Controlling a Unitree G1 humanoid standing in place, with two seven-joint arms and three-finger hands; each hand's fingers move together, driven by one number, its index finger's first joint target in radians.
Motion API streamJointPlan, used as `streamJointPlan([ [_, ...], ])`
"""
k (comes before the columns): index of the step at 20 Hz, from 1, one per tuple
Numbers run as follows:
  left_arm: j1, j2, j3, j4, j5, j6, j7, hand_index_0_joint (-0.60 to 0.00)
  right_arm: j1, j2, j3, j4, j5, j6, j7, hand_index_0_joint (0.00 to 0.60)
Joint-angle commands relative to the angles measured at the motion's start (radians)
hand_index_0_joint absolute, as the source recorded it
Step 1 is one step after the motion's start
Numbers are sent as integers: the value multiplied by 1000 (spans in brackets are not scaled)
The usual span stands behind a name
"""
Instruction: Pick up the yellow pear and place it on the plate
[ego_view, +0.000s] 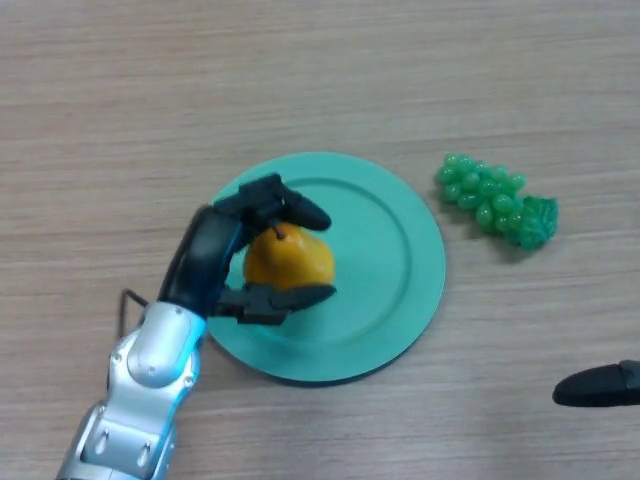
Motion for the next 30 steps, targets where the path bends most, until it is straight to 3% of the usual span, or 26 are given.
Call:
streamJointPlan([
  [1,-40,24,40,-33,-25,-105,41,-501,-9,-11,-28,-42,-26,-163,-11,0],
  [4,-44,24,44,-34,-20,-74,46,-101,1,-4,-29,-47,-24,-165,-7,0],
  [5,-46,24,51,-38,-7,-57,43,-18,2,-2,-27,-51,-23,-159,-9,0],
  [6,-43,24,60,-49,1,-47,41,0,4,0,-23,-51,-25,-164,-12,0],
  [11,6,24,98,-152,42,-10,15,0,3,0,-5,-63,-23,-149,-20,0],
  [17,106,57,155,-467,10,198,-27,0,-38,-14,53,-62,-1,-103,-64,0],
  [24,219,107,277,-764,-163,369,-103,0,-72,-31,122,-35,8,-67,-76,0],
  [28,236,124,383,-844,-260,470,-117,0,-92,-43,140,-30,20,-25,-64,0],
  [30,250,142,414,-856,-287,448,-145,0,-104,-45,149,-11,9,-41,-63,0],
])
